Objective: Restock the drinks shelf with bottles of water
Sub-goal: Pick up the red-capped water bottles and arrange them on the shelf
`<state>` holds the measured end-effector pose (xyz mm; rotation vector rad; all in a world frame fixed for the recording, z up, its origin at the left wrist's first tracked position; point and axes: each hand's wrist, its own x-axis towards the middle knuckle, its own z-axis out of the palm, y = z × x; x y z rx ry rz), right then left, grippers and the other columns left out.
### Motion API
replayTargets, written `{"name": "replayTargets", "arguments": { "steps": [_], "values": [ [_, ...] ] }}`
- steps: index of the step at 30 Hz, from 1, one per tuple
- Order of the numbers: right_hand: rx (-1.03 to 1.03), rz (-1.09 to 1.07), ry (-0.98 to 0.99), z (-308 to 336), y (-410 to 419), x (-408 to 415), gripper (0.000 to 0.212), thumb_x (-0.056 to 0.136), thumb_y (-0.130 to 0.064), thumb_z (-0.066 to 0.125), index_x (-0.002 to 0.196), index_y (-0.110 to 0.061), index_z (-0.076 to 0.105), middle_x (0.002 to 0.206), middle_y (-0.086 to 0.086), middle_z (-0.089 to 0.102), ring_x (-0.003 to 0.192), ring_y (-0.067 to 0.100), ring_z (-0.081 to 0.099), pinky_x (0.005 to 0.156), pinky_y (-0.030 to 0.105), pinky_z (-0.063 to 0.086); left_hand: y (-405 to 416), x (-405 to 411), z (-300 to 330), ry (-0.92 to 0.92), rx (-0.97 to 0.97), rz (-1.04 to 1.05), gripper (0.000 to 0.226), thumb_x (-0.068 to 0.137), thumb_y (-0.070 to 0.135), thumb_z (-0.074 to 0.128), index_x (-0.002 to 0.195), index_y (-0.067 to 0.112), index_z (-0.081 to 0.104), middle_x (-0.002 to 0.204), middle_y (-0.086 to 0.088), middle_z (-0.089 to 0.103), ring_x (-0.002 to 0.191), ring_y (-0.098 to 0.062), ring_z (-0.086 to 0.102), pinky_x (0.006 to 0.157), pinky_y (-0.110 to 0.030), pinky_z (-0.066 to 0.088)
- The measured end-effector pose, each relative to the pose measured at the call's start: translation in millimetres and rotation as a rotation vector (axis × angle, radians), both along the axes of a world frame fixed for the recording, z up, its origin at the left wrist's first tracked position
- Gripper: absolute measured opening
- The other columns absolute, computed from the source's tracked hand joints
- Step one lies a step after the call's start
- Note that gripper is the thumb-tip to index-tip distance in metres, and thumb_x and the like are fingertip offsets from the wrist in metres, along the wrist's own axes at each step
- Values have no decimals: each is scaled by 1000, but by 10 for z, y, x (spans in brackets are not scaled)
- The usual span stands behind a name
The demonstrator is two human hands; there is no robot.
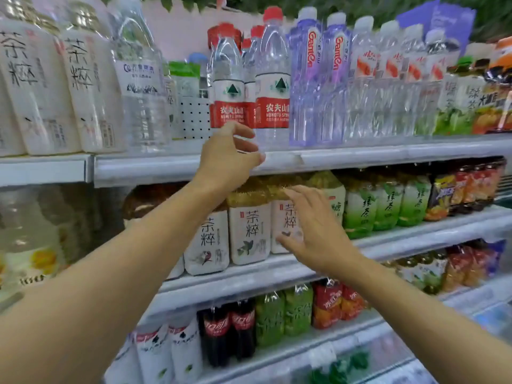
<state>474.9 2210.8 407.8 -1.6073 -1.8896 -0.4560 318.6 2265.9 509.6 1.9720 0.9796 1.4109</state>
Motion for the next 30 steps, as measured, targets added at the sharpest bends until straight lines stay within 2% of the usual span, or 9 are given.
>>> {"name": "replayTargets", "arguments": {
  "steps": [3,7,10,12,15,18,21,25,30],
  "values": [
    [-113,-29,22,-400,-167,85,79,82,-42,67,145,-12,29,146,5,29,136,21,18,111,24,7,-187,37,-517,44,-84,-113,26,81,13,71,102,20,59,92,4,69,85,-10,65,67,-25,50],
    [-263,-75,78,-980,-384,171,75,81,-37,70,142,-9,34,144,10,31,134,24,21,110,32,20,-267,111,-1336,256,-339,-287,25,81,13,71,96,24,54,98,-3,66,92,-20,65,78,-38,53],
    [-390,-119,123,-1490,-493,267,77,74,-39,69,135,-2,42,137,17,40,128,36,33,106,42,29,-268,163,-1986,407,-489,-325,29,78,19,74,99,23,55,98,-1,67,94,-20,65,77,-36,54],
    [-481,-127,134,-1819,-562,337,75,76,-36,71,136,-2,41,138,18,38,128,37,31,107,42,28,-298,185,-2416,503,-549,-349,29,77,17,76,97,22,56,101,-4,66,96,-21,65,86,-37,53],
    [-623,-118,133,-2312,-652,429,73,81,-32,71,139,-5,36,143,14,31,131,31,26,107,36,24,-380,185,-3058,679,-652,-349,33,75,19,77,101,21,56,102,-4,63,90,-22,63,86,-35,52],
    [-729,-105,157,-2855,-723,505,69,79,-32,69,135,0,41,140,19,36,129,39,32,107,44,31,-480,186,-3671,704,-776,-343,31,75,17,75,98,22,56,99,-4,61,84,-19,59,79,-30,52],
    [-854,-101,195,-3374,-795,593,68,81,-28,68,138,-5,39,144,14,33,133,33,28,106,41,34,-583,221,-4239,770,-885,-305,32,78,18,72,106,18,56,100,-2,64,85,-19,61,70,-25,46],
    [-1021,-51,212,-4095,-885,740,73,87,-33,63,146,-12,26,152,7,20,142,25,14,114,37,22,-756,294,-5017,830,-964,-234,37,76,20,73,108,21,54,105,-2,62,88,-19,61,73,-27,49],
    [-1164,0,222,-5085,-954,898,74,86,-34,62,145,-9,26,151,9,24,140,25,19,113,34,22,-1021,436,-5985,878,-1057,-184,49,78,18,71,122,15,49,111,-5,58,95,-20,57,81,-25,43]
  ]
}}
